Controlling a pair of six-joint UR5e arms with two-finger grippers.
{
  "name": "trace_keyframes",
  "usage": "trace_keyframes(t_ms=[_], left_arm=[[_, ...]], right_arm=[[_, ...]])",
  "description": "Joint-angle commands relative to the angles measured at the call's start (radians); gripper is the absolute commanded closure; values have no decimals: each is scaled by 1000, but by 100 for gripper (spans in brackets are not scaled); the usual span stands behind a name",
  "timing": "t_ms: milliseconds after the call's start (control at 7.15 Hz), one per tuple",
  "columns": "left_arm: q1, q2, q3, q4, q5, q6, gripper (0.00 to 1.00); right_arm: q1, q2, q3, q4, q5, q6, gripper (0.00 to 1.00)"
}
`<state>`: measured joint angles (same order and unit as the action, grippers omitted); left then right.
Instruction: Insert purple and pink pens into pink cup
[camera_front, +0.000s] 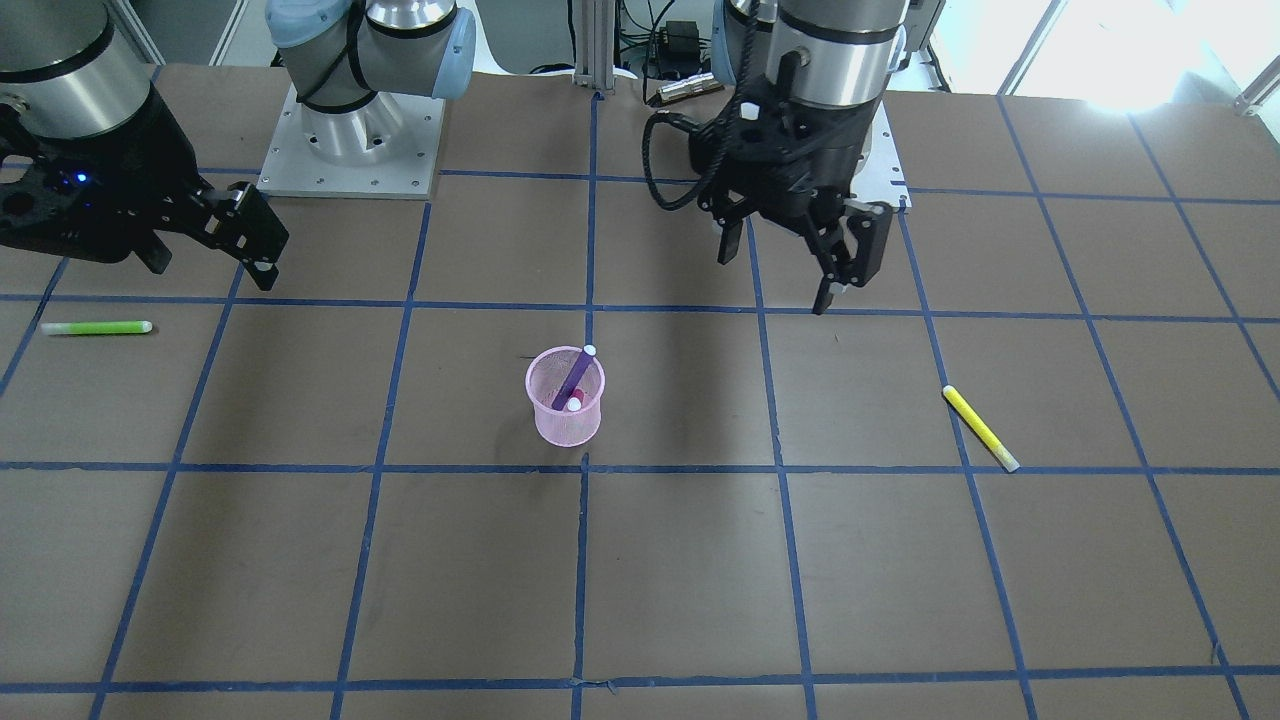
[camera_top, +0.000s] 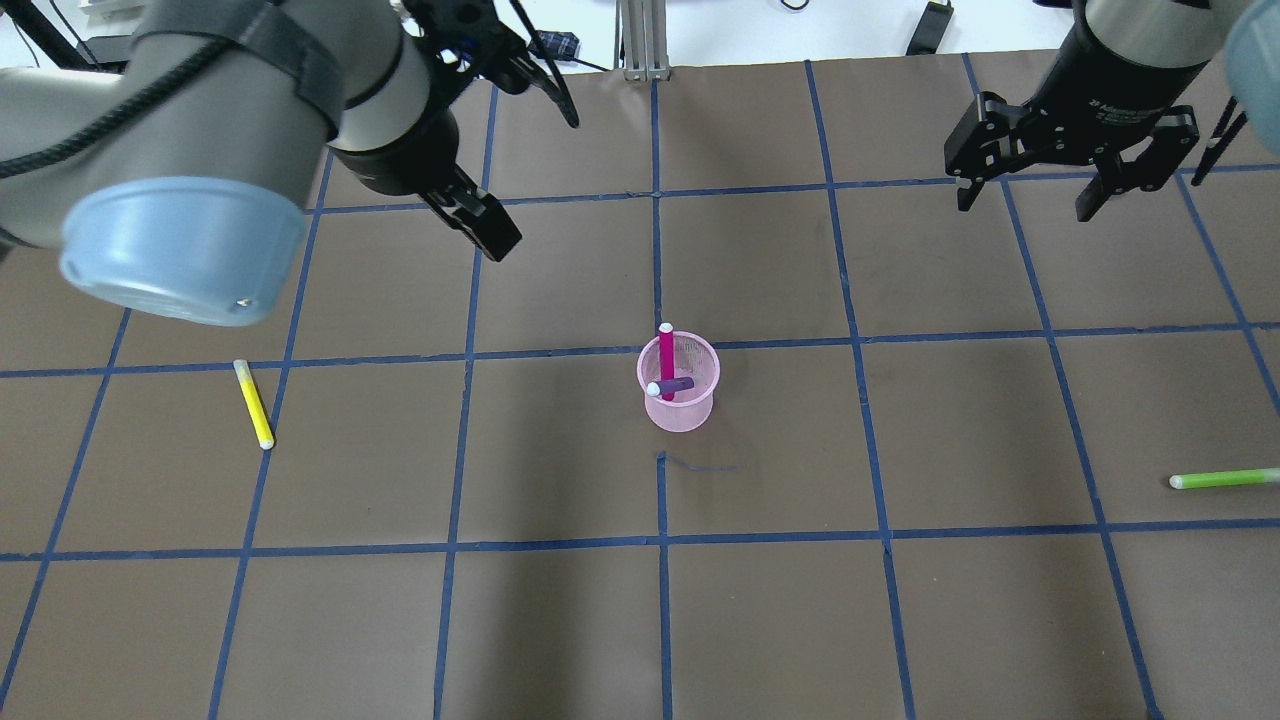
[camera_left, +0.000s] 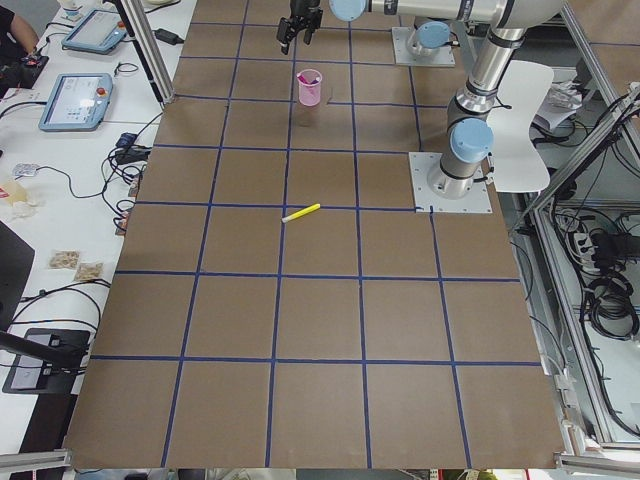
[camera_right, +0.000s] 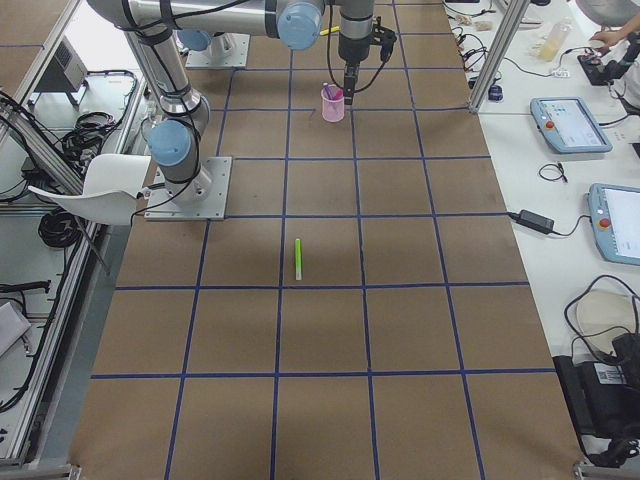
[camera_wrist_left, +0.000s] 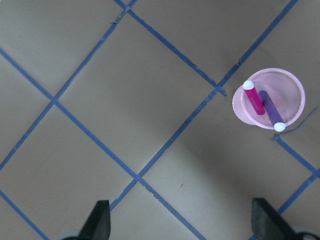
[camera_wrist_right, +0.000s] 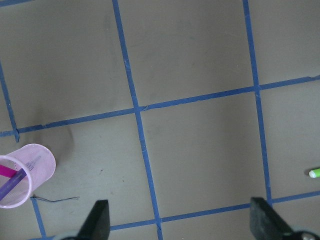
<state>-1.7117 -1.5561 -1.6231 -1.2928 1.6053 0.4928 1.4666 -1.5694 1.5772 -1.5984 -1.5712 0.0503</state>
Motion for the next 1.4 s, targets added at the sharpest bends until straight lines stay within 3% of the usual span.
trace_keyframes(t_ms=[0, 280, 699, 1258], left_arm=[[120, 59, 0, -8, 7, -165, 0], [159, 97, 2, -223, 10, -282, 0], [167, 99, -12, -197, 13, -355, 0], [158, 87, -12, -189, 12, -421, 0]], right_arm=[[78, 0, 0, -3, -9, 6, 0], [83, -9, -2, 2, 3, 2, 0], [78, -58, -14, 90, -15, -12, 0], [78, -31, -14, 37, -16, -1, 0]])
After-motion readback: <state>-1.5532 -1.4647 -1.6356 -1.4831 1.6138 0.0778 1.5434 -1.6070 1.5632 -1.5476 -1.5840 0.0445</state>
